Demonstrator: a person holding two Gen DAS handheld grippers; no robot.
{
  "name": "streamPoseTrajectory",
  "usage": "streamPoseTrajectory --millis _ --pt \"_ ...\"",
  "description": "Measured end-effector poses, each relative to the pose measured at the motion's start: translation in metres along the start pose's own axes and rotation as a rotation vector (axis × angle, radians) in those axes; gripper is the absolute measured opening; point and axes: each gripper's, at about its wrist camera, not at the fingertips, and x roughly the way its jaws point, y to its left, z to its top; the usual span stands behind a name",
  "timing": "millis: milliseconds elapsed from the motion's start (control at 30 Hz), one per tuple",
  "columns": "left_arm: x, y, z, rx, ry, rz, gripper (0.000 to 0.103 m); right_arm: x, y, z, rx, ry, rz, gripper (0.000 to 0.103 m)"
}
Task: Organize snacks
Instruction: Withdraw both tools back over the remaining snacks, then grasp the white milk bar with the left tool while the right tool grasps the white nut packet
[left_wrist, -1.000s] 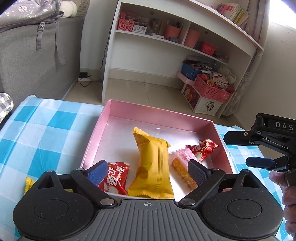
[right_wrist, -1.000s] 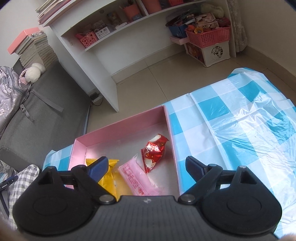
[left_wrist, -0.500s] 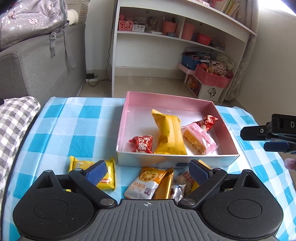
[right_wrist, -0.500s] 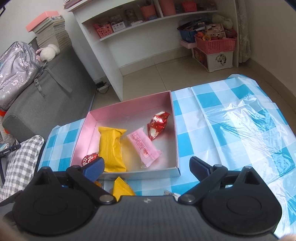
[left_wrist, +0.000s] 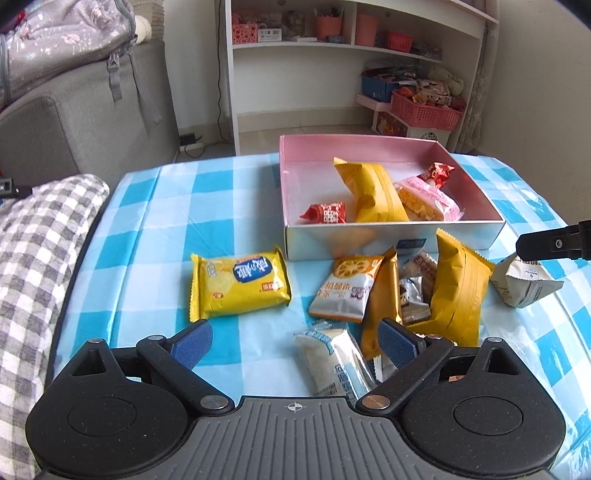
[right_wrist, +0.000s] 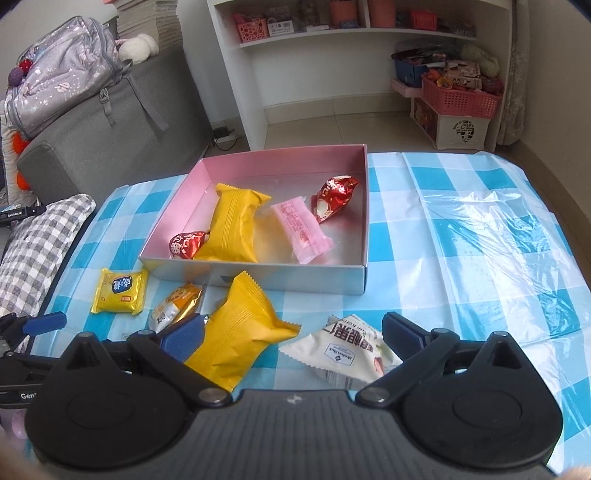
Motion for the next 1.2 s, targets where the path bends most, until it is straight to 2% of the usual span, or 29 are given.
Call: streamPoseTrajectory --millis 167,267,333,433,567,733,833,1000,1100,1200 --pt "0.011 0.007 -0.009 -0.065 0.092 -0.048 0.094 0.006 0.016 -0.011 -0.002 0.083 0.056 0.101" --pt "0.017 0.010 -0.012 -0.105 0.118 -0.080 0.082 0.011 0.028 -0.018 -0.017 0.141 0.079 0.097" --pt "0.021 0.012 -0.012 -0.133 0.145 -0.119 0.062 0.013 0.035 -0.022 -0.009 0.181 0.112 0.095" --pt "0.028 0.012 -0.015 -0.158 0.180 -0.161 0.049 0.017 0.043 -0.028 -0.007 0.228 0.151 0.088" --pt "0.033 0.010 -0.017 -0.164 0.193 -0.179 0.041 0.024 0.053 -0.037 -0.025 0.269 0.169 0.076" --pt "0.030 0.012 -0.018 -0.168 0.190 -0.170 0.030 0.031 0.061 -0.042 -0.032 0.291 0.191 0.070" --pt "0.026 0.018 -0.018 -0.161 0.183 -0.156 0.026 0.034 0.067 -0.043 -0.035 0.291 0.198 0.067" --pt "0.021 0.033 -0.020 -0.172 0.179 -0.122 0.026 0.041 0.073 -0.043 -0.023 0.310 0.207 0.063" --pt "0.018 0.040 -0.022 -0.161 0.171 -0.094 0.026 0.047 0.079 -0.045 -0.028 0.325 0.200 0.058" --pt "0.016 0.038 -0.024 -0.104 0.155 -0.053 0.032 0.052 0.085 -0.048 -0.045 0.340 0.176 0.050"
